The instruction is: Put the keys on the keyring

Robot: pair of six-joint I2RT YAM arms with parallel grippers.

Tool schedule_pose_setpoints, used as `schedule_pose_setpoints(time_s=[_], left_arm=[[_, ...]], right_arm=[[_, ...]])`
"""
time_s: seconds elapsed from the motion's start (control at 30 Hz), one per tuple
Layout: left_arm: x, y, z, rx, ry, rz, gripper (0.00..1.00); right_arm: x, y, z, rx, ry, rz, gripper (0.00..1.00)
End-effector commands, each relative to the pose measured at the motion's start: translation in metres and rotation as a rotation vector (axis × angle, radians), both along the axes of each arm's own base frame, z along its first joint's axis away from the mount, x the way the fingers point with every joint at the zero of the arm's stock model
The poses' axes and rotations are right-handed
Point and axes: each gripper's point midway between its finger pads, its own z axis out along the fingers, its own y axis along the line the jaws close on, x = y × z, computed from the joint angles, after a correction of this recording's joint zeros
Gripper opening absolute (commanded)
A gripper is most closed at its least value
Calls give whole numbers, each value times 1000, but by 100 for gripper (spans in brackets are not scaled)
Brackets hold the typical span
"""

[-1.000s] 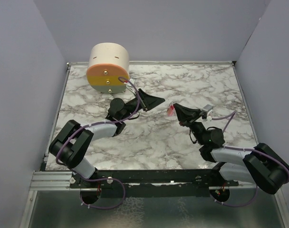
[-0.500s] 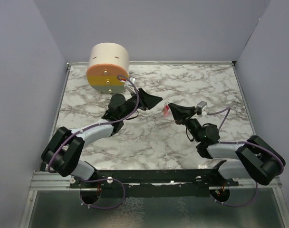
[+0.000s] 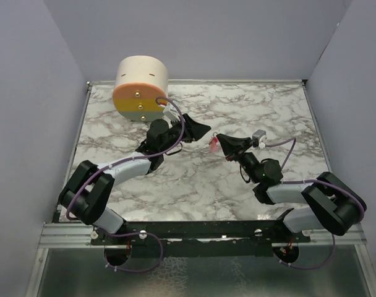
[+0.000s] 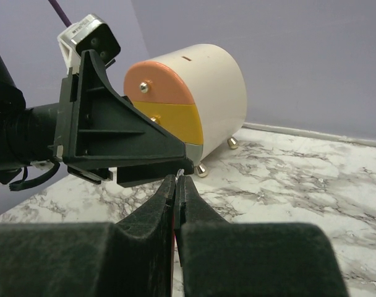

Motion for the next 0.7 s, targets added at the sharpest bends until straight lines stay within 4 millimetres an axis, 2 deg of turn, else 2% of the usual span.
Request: schedule_pose_setpoints(time_s=[0.0, 0.2, 0.33, 0.47, 0.67], left_arm=[[6, -6, -1, 18, -14, 17, 51], [4, -11, -5, 29, -9, 16, 51], [2, -14, -3, 32, -14, 13, 51], [2, -14, 2, 34, -24, 25, 51], [9, -2, 16, 37, -52, 98, 51]], right_arm=[[-26, -19, 88, 216, -289, 2, 1], [-31, -29, 106, 230, -349, -39, 1], [-24, -27, 120, 235, -358, -56, 1], [-22, -21, 125, 218, -366, -39, 1], [-26, -22, 126, 216, -371, -33, 1]])
